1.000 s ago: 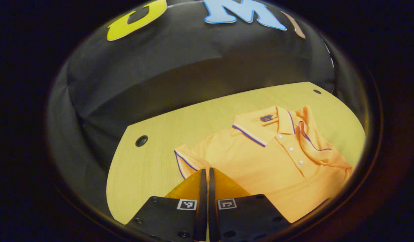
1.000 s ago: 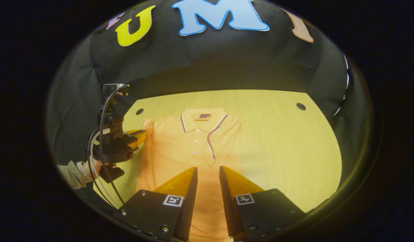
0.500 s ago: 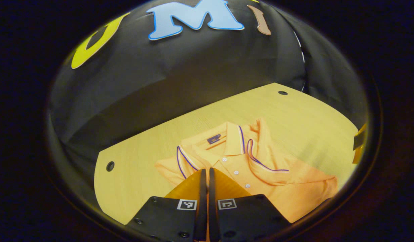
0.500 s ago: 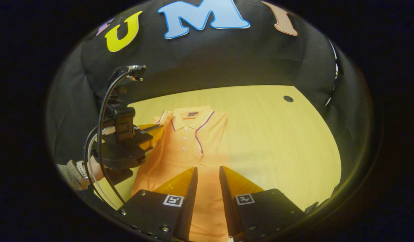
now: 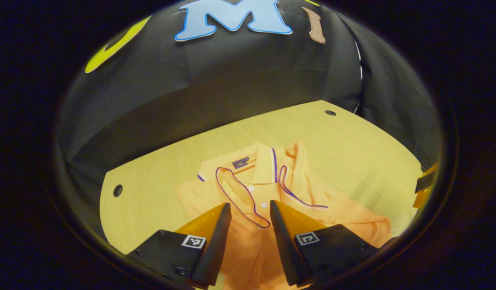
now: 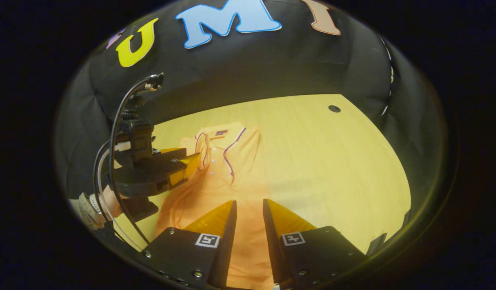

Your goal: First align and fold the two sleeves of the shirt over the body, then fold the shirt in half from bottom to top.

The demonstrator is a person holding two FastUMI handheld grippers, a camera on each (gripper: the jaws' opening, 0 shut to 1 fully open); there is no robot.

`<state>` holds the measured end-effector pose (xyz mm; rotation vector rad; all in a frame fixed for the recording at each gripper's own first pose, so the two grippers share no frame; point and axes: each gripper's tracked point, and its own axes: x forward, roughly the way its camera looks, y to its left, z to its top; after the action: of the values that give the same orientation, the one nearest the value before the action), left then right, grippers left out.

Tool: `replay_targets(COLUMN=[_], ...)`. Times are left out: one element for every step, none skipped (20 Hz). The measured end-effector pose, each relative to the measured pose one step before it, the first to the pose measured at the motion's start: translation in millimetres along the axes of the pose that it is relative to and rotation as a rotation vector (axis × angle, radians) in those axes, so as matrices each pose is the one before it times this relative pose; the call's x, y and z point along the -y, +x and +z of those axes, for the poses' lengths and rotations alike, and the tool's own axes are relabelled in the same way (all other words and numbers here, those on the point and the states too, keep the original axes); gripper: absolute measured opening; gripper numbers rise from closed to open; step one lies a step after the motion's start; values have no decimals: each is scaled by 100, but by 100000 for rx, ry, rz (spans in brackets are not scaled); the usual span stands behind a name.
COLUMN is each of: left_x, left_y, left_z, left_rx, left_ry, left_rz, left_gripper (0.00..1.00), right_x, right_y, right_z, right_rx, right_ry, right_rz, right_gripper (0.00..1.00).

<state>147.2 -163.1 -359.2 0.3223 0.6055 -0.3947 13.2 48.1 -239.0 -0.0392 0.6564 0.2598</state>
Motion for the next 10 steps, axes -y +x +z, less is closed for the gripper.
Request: replay_targets(left_x=[-223, -145, -150, -208, -242, -108, -134, -130, 25, 1], left_y=[-351, -381, -436, -585, -764, -813, -858, -872, -850, -840], left_z=[-10, -105, -80, -232, -316, -246, -298, -436, -729, -849], left_rx=[18, 78, -68, -519, -528, -244, -271, -435, -773, -1416], left_ry=[-770, -943, -1269, -1463, -1536, -1597, -2060, -2664, -3045, -2720], left_rz=[443, 461, 333, 359, 306, 87, 198, 82, -325, -113], left_gripper=[69, 77, 77, 76, 76, 77, 77, 78, 78, 77], right_x=[-49, -13, 12, -23, -95, -96, -55, -86, -16, 2], right_y=[65, 113, 26, 6, 38, 171, 71, 159, 99, 221], right_z=[-9, -106, -185, -281, -151, -306, -365, -553, -698, -918], right_rx=[-83, -111, -510, -592, -598, -784, -1124, -1458, -2349, -2684], right_ry=[83, -18, -91, -124, -96, -52, 19, 37, 41, 169], right_rz=[9, 33, -193, -126, 151, 165, 200, 363, 200, 43], right_gripper=[46, 46, 46, 41, 41, 41, 41, 41, 41, 41])
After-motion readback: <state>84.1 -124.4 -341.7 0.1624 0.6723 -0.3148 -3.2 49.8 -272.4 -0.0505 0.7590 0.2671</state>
